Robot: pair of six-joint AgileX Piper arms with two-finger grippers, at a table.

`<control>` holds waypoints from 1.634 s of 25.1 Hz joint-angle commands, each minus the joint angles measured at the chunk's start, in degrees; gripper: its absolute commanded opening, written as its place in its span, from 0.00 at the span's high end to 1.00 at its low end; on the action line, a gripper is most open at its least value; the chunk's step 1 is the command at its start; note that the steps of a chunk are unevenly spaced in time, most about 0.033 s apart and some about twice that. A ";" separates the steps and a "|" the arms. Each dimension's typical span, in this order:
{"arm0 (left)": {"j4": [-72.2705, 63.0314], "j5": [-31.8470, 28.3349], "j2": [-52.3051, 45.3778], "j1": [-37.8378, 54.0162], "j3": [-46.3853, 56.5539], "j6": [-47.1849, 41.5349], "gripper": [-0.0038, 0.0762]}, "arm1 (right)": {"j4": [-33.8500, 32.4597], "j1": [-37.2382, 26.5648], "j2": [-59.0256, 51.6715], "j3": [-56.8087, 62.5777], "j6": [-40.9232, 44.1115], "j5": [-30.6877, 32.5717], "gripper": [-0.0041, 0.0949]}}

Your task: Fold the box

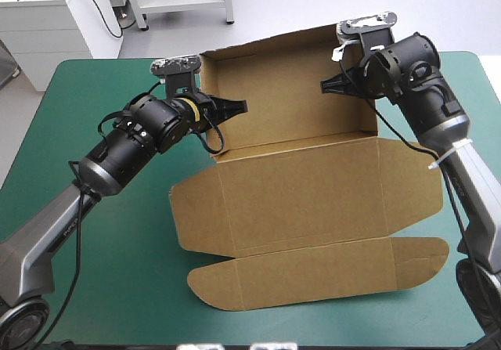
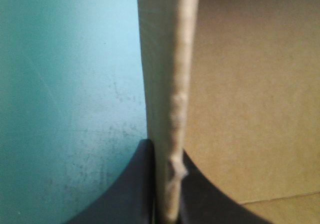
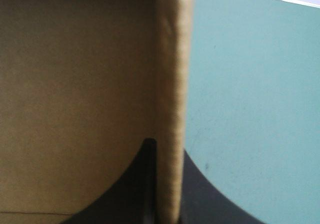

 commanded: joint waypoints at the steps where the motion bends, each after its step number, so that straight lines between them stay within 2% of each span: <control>1: 0.27 0.24 0.24 -0.48 -7.82 4.27 0.96 | 3.03 -2.03 0.64 -1.53 -1.13 2.53 0.97; 7: -0.21 16.04 8.93 -0.37 -17.60 11.90 0.96 | 7.49 -3.00 4.53 -1.50 -2.55 3.99 0.97; 12: -3.25 27.45 19.88 1.21 -24.96 18.76 0.96 | 13.85 -4.48 5.90 5.84 -4.43 3.42 0.97; 15: -14.98 27.35 22.86 4.17 -24.98 22.19 0.96 | 16.94 -5.46 5.93 13.20 -5.72 1.17 0.97; 18: -20.17 27.43 24.41 6.03 -24.98 22.84 0.96 | 18.49 -5.93 5.93 18.70 -6.74 -3.03 0.97; 24: -16.94 27.48 24.67 6.41 -24.98 25.24 0.96 | 21.08 -5.93 6.04 20.02 -8.34 -5.23 0.97; 41: -17.77 27.48 26.96 6.47 -24.98 26.25 0.96 | 20.80 -6.56 6.04 20.02 -9.93 -7.36 0.97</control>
